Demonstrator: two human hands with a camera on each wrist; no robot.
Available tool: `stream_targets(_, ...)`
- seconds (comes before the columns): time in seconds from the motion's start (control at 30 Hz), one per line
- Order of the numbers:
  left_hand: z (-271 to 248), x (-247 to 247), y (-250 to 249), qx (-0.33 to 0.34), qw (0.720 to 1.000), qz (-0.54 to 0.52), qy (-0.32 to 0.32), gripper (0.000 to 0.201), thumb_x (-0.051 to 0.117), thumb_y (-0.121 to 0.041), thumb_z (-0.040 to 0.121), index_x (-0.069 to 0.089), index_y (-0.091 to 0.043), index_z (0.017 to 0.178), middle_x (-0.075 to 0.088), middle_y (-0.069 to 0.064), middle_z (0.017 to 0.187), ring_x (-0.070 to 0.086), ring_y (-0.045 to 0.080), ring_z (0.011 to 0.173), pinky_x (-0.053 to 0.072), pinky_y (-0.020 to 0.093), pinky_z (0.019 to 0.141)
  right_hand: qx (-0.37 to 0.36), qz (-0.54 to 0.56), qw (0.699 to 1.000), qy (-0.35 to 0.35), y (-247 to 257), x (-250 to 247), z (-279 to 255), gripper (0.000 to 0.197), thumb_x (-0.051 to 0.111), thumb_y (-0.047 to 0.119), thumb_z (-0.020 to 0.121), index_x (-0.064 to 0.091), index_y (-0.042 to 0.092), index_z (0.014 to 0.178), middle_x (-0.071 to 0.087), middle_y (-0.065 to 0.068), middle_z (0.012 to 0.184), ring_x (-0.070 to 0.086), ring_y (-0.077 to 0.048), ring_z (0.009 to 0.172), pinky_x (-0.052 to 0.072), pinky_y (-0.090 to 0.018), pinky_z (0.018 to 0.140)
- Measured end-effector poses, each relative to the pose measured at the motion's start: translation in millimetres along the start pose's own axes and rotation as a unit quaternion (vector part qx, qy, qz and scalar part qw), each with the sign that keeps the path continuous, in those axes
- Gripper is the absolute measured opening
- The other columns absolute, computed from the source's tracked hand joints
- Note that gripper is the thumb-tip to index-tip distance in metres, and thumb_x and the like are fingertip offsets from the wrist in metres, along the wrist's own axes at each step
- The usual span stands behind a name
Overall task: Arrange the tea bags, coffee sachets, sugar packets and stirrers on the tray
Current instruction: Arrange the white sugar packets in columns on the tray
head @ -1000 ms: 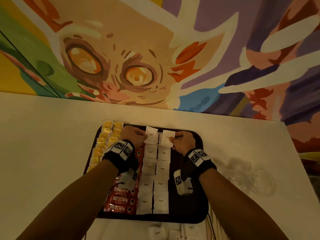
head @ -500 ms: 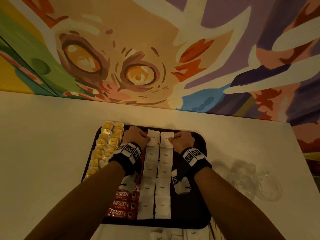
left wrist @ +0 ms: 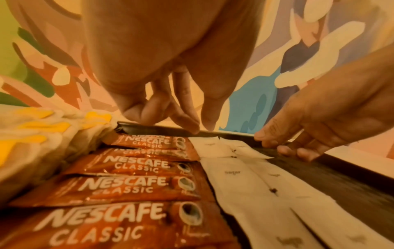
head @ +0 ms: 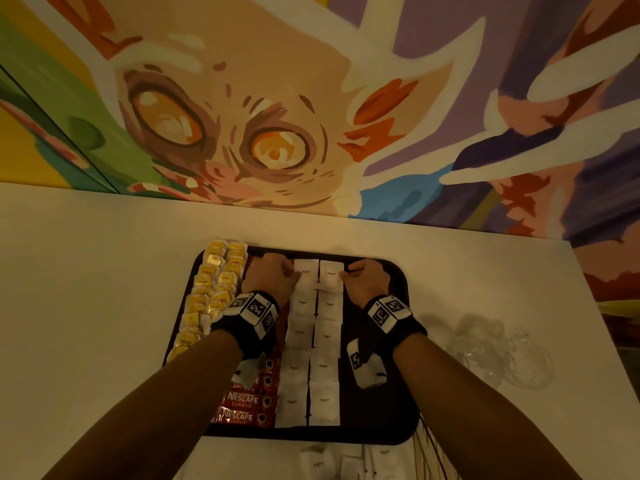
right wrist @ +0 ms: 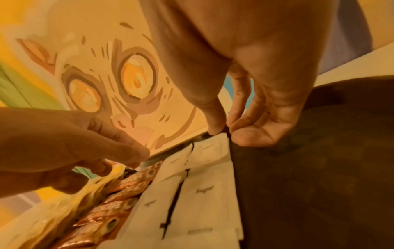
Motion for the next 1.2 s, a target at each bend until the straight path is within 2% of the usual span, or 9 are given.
stream_targets(0.1, -23, -6, -3, 0.063, 0.998, -0.012, -0.002, 0.017, 0.069, -0.032, 0.085, 0.069, -0.02, 0.097, 0.07, -0.003, 0.098, 0.063, 0.013, 0.091, 0.051, 0.027, 0.082, -0.032, 0.026, 0.999, 0.007, -4, -11, -18, 0.022, 0.072, 0.024, 0.088, 0.065, 0.014, 0.106, 0.07, -0.005, 0.105, 0.062, -0.014, 0.091, 0.048, -0.022, 0.075)
stream_targets(0.23, -67, -11, -9, 0.173, 0.985, -0.023, 0.009, 0.015, 0.07, -0.024, 0.085, 0.071, -0.015, 0.098, 0.07, -0.004, 0.091, 0.058, 0.001, 0.075, 0.045, 0.013, 0.072, -0.088, 0.057, 0.994, 0.02, -12, -28, -55, 0.012, 0.072, 0.024, 0.088, 0.063, 0.022, 0.095, 0.068, 0.001, 0.092, 0.067, -0.015, 0.086, 0.056, -0.028, 0.078)
stream_targets(0.3, -92, -9, -11, 0.226, 0.973, -0.011, 0.043, 0.013, 0.07, -0.024, 0.086, 0.071, -0.017, 0.096, 0.07, -0.007, 0.09, 0.054, -0.004, 0.067, 0.038, 0.006, 0.064, -0.122, 0.054, 0.991, 0.032, -19, -36, -80, 0.01, 0.07, 0.023, 0.089, 0.064, 0.021, 0.096, 0.067, 0.006, 0.088, 0.067, -0.012, 0.081, 0.055, -0.023, 0.073)
stream_targets(0.37, -117, -5, -11, 0.262, 0.96, 0.008, 0.095, 0.012, 0.069, -0.027, 0.086, 0.07, -0.02, 0.096, 0.069, -0.009, 0.093, 0.059, 0.001, 0.069, 0.042, 0.008, 0.062, -0.153, 0.04, 0.986, 0.058, -30, -43, -106, 0.009, 0.069, 0.021, 0.091, 0.065, 0.02, 0.099, 0.065, 0.01, 0.086, 0.065, -0.006, 0.079, 0.055, -0.023, 0.074)
stream_targets(0.53, -174, 14, 0, 0.297, 0.93, 0.067, 0.206, 0.015, 0.068, -0.03, 0.087, 0.067, -0.025, 0.101, 0.067, -0.01, 0.102, 0.061, 0.006, 0.08, 0.052, 0.022, 0.073, -0.162, -0.007, 0.98, 0.112, -77, -54, -164, 0.008, 0.07, 0.021, 0.089, 0.068, 0.022, 0.097, 0.065, 0.015, 0.085, 0.063, 0.0, 0.081, 0.052, -0.019, 0.079)
stream_targets(0.7, -214, 37, 21, 0.284, 0.907, 0.175, 0.259, 0.022, 0.06, -0.036, 0.091, 0.063, -0.026, 0.11, 0.06, -0.006, 0.117, 0.053, 0.011, 0.101, 0.048, 0.032, 0.091, -0.131, -0.055, 0.983, 0.114, -126, -57, -203, 0.008, 0.069, 0.02, 0.09, 0.067, 0.022, 0.097, 0.061, 0.019, 0.081, 0.059, 0.006, 0.077, 0.044, -0.007, 0.068)
stream_targets(0.93, -245, 57, 37, 0.299, 0.893, 0.238, 0.24, 0.045, 0.055, -0.036, 0.094, 0.045, -0.026, 0.136, 0.045, -0.002, 0.138, 0.041, 0.017, 0.126, 0.04, 0.037, 0.104, -0.062, -0.092, 0.993, 0.036, -174, -54, -221, 0.01, 0.07, 0.026, 0.088, 0.06, 0.022, 0.085, 0.065, 0.005, 0.087, 0.06, -0.007, 0.081, 0.036, -0.009, 0.06)
stream_targets(1.03, -249, 63, 42, 0.287, 0.887, 0.272, 0.238, 0.052, 0.055, -0.036, 0.094, 0.039, -0.022, 0.141, 0.041, 0.0, 0.145, 0.037, 0.019, 0.131, 0.037, 0.036, 0.107, -0.01, -0.108, 0.994, 0.033, -180, -47, -223, 0.02, 0.071, 0.035, 0.085, 0.057, 0.02, 0.085, 0.062, 0.003, 0.087, 0.055, -0.008, 0.078, 0.037, -0.017, 0.058)
stream_targets(1.2, -251, 72, 52, 0.261, 0.891, 0.29, 0.23, 0.055, 0.056, -0.036, 0.094, 0.038, -0.017, 0.142, 0.04, 0.003, 0.145, 0.035, 0.022, 0.133, 0.036, 0.036, 0.108, 0.002, -0.133, 0.991, 0.026, -183, -34, -223, 0.035, 0.076, 0.041, 0.08, 0.05, 0.021, 0.093, 0.06, -0.003, 0.097, 0.057, -0.018, 0.091, 0.047, -0.029, 0.074)
Point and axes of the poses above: each hand's wrist, its own z-axis towards the middle knuckle, its own x-axis out of the palm, y = z × x, the point moved 2 cm from there along z, towards the middle knuckle
